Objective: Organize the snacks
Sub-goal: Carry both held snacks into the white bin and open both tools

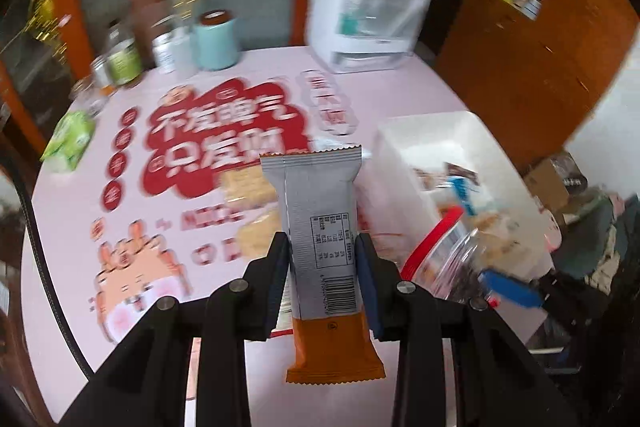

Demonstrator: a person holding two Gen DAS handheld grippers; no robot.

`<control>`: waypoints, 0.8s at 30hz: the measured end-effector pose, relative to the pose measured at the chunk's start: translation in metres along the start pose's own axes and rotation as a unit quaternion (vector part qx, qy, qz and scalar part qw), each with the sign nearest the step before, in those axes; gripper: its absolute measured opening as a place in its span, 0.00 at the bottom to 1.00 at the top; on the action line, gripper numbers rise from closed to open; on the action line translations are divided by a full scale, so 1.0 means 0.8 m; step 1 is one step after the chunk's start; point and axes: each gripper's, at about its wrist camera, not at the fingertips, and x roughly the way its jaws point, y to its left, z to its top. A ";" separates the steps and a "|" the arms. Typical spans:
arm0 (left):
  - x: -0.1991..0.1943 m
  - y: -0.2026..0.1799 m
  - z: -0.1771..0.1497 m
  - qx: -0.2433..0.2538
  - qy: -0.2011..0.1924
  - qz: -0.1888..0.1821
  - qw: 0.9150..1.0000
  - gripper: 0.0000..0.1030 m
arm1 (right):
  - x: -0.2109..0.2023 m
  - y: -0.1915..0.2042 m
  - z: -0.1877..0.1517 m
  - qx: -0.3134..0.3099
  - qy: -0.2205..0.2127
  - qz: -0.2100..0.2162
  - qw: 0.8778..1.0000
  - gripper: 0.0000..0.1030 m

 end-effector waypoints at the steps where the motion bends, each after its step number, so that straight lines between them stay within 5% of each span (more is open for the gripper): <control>1: 0.004 -0.022 0.003 0.010 -0.001 -0.005 1.000 0.31 | -0.008 -0.017 0.001 0.010 -0.006 -0.018 1.000 0.42; 10: 0.044 -0.163 0.035 0.053 0.004 -0.037 0.998 0.31 | -0.026 -0.141 0.035 0.053 -0.030 -0.114 0.992 0.42; 20: 0.104 -0.247 0.045 0.082 0.037 -0.049 0.995 0.33 | 0.019 -0.217 0.085 0.061 -0.033 -0.161 0.985 0.50; 21: 0.106 -0.249 0.044 0.083 0.038 -0.048 0.995 0.36 | 0.024 -0.219 0.086 0.063 -0.027 -0.159 0.985 0.51; 23: 0.114 -0.254 0.043 0.089 0.042 -0.044 0.994 0.63 | 0.037 -0.227 0.089 0.069 -0.014 -0.153 0.986 0.51; 24: 0.115 -0.253 0.042 0.089 0.042 -0.041 0.994 0.85 | 0.041 -0.228 0.089 0.068 -0.011 -0.153 0.986 0.51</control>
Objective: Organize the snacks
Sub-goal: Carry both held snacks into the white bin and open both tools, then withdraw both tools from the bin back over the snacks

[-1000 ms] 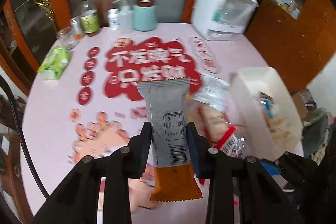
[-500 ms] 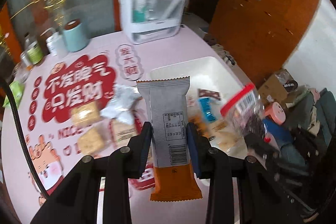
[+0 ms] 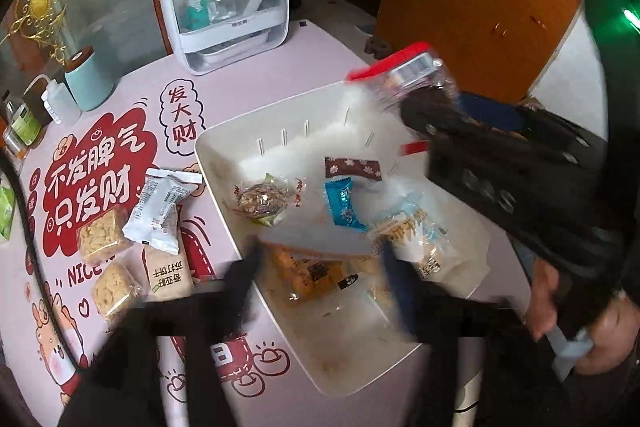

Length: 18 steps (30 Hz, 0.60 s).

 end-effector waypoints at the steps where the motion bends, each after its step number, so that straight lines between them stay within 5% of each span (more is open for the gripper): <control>1: 0.000 0.001 -0.001 -0.003 -0.003 0.003 1.000 0.91 | 0.004 0.003 0.001 -0.003 0.003 -0.005 1.000 0.51; 6: 0.000 0.017 -0.010 -0.015 0.004 -0.003 1.000 0.91 | 0.001 0.016 0.001 -0.013 0.003 -0.002 1.000 0.63; 18: -0.018 0.069 -0.045 -0.057 0.006 0.020 0.998 0.91 | -0.027 0.059 -0.013 -0.033 -0.001 0.023 0.999 0.64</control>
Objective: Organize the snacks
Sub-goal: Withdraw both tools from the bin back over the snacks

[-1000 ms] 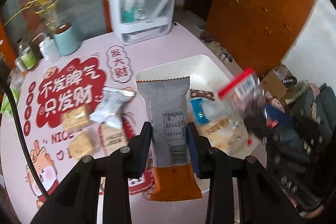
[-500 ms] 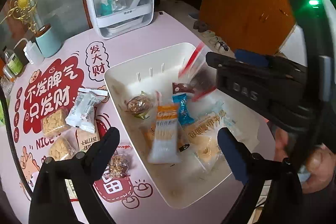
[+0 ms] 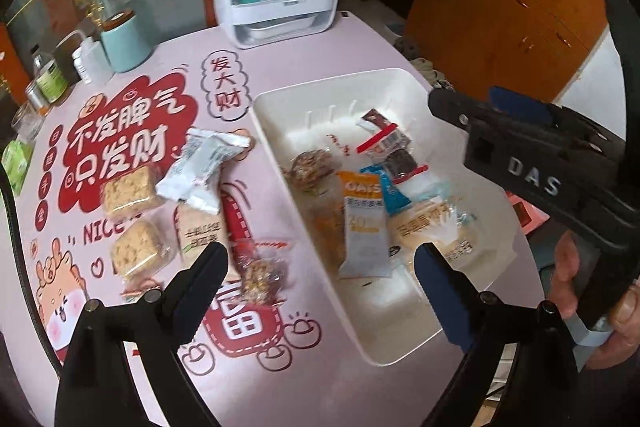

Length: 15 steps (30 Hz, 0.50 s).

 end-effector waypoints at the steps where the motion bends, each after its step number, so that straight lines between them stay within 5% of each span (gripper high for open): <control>1: -0.002 0.005 -0.003 -0.003 -0.001 0.002 1.000 0.91 | -0.002 0.006 -0.002 -0.004 0.001 0.001 1.000 0.64; 15: -0.029 0.076 -0.040 -0.035 -0.022 0.054 0.998 0.91 | -0.023 0.081 -0.020 -0.034 0.009 0.052 0.998 0.64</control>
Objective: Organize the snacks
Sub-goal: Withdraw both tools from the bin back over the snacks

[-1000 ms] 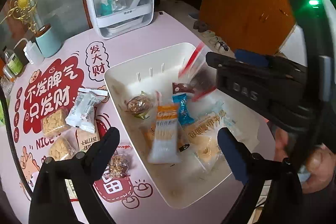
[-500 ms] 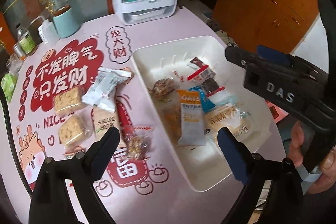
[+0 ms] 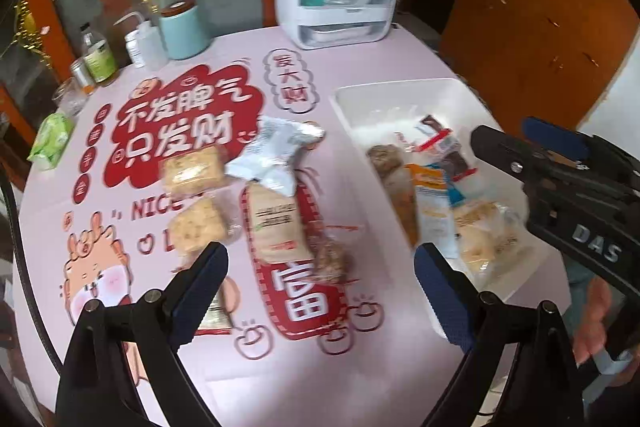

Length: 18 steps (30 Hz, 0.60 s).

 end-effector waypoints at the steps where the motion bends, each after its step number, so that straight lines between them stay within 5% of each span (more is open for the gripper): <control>1: 0.001 0.008 -0.003 -0.004 0.001 0.005 1.000 0.91 | 0.001 0.007 0.000 -0.004 0.002 0.004 1.000 0.64; 18: 0.051 0.144 -0.057 -0.116 0.044 0.033 0.992 0.91 | 0.098 0.118 0.005 0.010 0.085 0.094 0.992 0.64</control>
